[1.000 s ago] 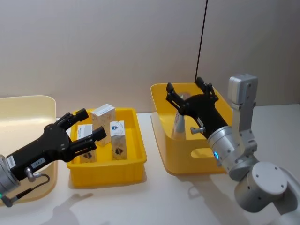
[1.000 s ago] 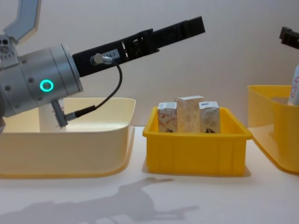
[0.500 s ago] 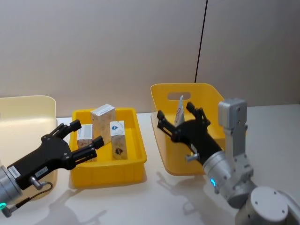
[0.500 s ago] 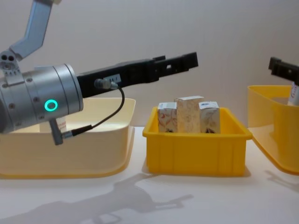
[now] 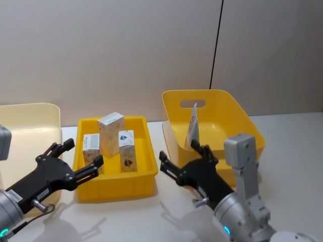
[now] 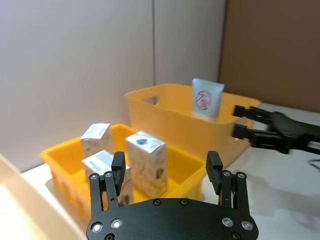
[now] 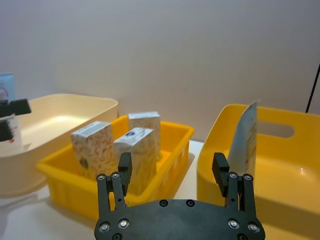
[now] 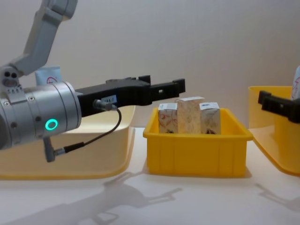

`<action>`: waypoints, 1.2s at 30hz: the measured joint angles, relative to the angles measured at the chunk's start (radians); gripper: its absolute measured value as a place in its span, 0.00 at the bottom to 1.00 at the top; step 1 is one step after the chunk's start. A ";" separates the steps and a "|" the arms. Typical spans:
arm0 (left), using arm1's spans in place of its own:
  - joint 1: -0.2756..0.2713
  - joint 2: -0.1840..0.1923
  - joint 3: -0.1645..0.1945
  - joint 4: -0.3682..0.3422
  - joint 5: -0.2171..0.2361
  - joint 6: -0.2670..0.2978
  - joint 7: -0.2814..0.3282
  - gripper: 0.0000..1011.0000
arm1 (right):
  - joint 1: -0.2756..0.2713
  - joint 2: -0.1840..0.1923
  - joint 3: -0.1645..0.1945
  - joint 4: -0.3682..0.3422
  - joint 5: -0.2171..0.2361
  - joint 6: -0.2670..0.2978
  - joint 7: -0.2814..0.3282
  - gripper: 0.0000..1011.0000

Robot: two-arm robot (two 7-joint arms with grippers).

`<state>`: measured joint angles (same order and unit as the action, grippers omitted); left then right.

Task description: Bimanual collaborative sorting of washing and personal care products

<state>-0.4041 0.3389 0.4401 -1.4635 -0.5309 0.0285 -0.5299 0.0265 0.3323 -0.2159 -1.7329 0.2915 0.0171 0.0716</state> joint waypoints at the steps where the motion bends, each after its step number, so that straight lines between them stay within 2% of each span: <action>1: 0.003 0.001 0.000 -0.003 0.006 0.000 0.010 0.99 | -0.006 0.001 -0.002 -0.005 0.000 0.002 -0.001 0.99; 9: 0.039 0.010 0.004 -0.038 0.077 -0.004 0.121 0.99 | -0.040 0.006 -0.010 -0.033 -0.004 0.017 -0.005 0.99; 36: 0.150 0.039 0.013 -0.146 0.295 -0.014 0.464 0.99 | -0.041 0.005 -0.009 -0.034 -0.004 0.017 -0.004 0.99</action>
<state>-0.2542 0.3780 0.4535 -1.6100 -0.2357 0.0146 -0.0663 -0.0145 0.3372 -0.2254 -1.7667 0.2873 0.0341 0.0674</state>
